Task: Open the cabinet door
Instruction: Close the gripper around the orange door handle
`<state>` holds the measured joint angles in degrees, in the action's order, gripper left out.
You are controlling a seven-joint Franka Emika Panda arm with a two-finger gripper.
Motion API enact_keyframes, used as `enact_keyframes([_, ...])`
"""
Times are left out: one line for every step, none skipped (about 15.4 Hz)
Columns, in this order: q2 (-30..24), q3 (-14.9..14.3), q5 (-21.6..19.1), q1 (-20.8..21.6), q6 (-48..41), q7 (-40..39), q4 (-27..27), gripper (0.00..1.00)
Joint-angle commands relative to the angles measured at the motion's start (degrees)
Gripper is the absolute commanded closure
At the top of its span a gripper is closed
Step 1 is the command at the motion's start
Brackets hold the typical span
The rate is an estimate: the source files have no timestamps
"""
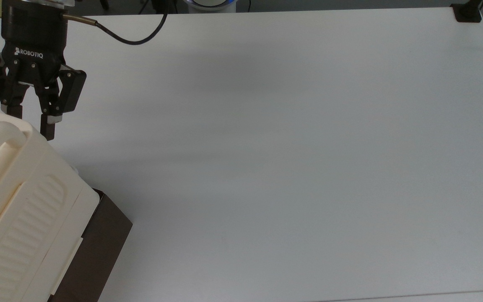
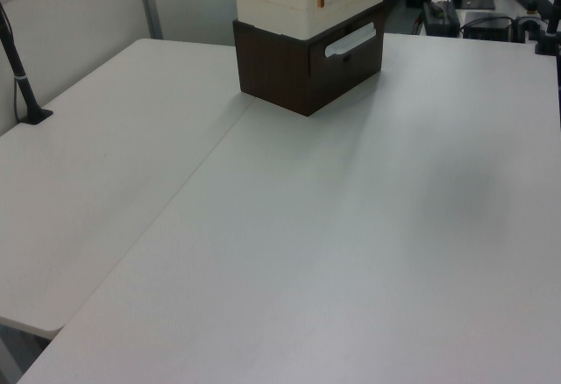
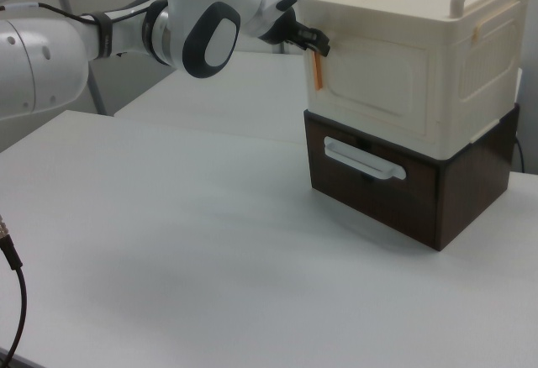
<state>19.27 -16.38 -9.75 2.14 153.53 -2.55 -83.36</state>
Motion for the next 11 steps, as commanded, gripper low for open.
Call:
enact_keyframes([0.9,-0.1,1.6,0.1,1.2,1.6,0.7,0.50])
enact_keyframes([0.9,-0.1,1.6,0.2,1.2,1.6,0.8,0.53])
enact_keyframes([0.9,-0.1,1.6,0.2,1.2,1.6,0.8,0.58])
enact_keyframes([0.9,-0.1,1.6,0.2,1.2,1.6,0.8,0.60])
enact_keyframes([0.9,-0.1,1.6,0.2,1.2,1.6,0.8,0.65])
enact_keyframes([0.9,-0.1,1.6,0.2,1.2,1.6,0.8,0.69])
enact_keyframes([0.9,-0.1,1.6,0.2,1.2,1.6,0.8,0.72])
enact_keyframes([0.9,-0.1,1.6,0.2,1.2,1.6,0.8,0.76])
enact_keyframes([0.9,-0.1,1.7,0.2,1.2,1.6,0.7,0.79])
enact_keyframes([0.9,-0.1,1.8,0.2,1.2,1.5,0.7,0.82])
enact_keyframes([0.9,-0.1,2.1,0.2,1.2,1.4,0.7,0.84])
